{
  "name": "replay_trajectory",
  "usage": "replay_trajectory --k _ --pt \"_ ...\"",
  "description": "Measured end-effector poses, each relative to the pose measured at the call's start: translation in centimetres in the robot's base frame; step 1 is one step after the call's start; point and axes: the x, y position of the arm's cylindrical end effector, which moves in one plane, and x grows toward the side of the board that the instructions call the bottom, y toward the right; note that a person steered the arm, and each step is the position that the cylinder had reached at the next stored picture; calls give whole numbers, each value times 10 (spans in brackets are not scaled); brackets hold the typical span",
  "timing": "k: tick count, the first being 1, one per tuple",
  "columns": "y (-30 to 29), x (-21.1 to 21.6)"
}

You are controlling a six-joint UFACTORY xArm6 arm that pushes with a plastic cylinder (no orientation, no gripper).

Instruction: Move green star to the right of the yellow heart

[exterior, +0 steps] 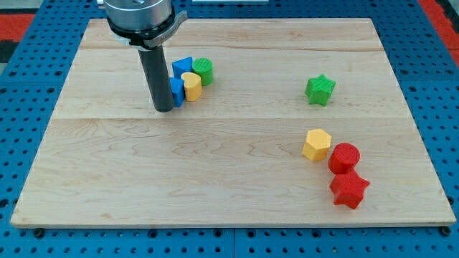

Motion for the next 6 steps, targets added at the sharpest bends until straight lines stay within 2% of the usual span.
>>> replay_trajectory --k 2,4,6 --pt "8 -10" --pt "79 -18" --pt "121 -77"
